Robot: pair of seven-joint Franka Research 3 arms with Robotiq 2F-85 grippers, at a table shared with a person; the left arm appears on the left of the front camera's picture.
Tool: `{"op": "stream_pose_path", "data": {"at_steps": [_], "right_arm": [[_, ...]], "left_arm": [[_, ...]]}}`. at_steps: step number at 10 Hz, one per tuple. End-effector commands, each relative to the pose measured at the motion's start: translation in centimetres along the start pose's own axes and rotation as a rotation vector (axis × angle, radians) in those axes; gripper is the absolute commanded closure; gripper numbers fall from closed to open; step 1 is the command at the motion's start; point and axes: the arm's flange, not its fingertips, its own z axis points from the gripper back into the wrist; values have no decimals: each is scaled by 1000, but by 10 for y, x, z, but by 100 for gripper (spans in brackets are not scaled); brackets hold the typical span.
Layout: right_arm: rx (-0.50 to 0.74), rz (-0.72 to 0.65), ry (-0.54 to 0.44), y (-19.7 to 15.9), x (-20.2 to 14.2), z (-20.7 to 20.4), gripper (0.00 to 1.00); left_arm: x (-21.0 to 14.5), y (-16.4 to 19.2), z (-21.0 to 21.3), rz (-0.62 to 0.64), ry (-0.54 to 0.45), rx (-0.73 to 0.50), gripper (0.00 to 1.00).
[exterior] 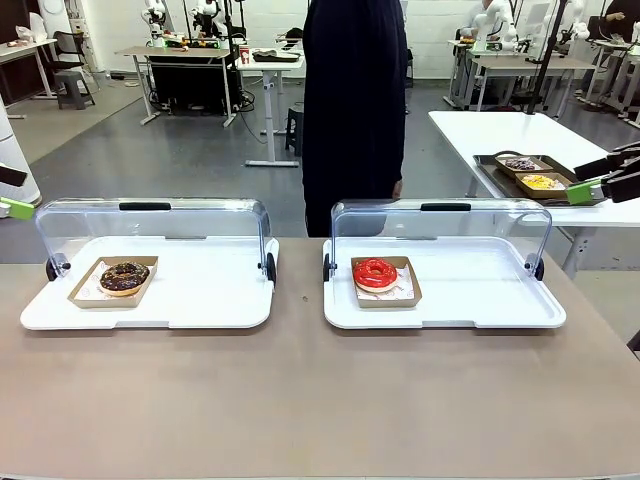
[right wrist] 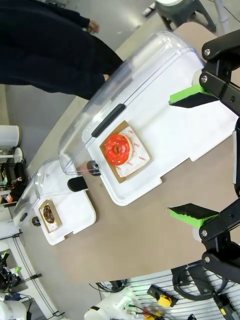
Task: Provide the desired donut to the person.
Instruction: Place the picked Paper togo box onto the Handle tray extended by the person.
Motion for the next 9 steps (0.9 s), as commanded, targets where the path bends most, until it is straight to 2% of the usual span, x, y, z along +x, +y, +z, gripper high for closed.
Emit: {"op": "stream_pose_path", "data": {"at_steps": [1, 9], "right_arm": [[-1, 4, -3, 0, 0, 1, 0], [-1, 4, -3, 0, 0, 1, 0]], "left_arm": [[-1, -1, -1, 0, -17, -2, 0], [-1, -1, -1, 0, -17, -2, 0]]}}
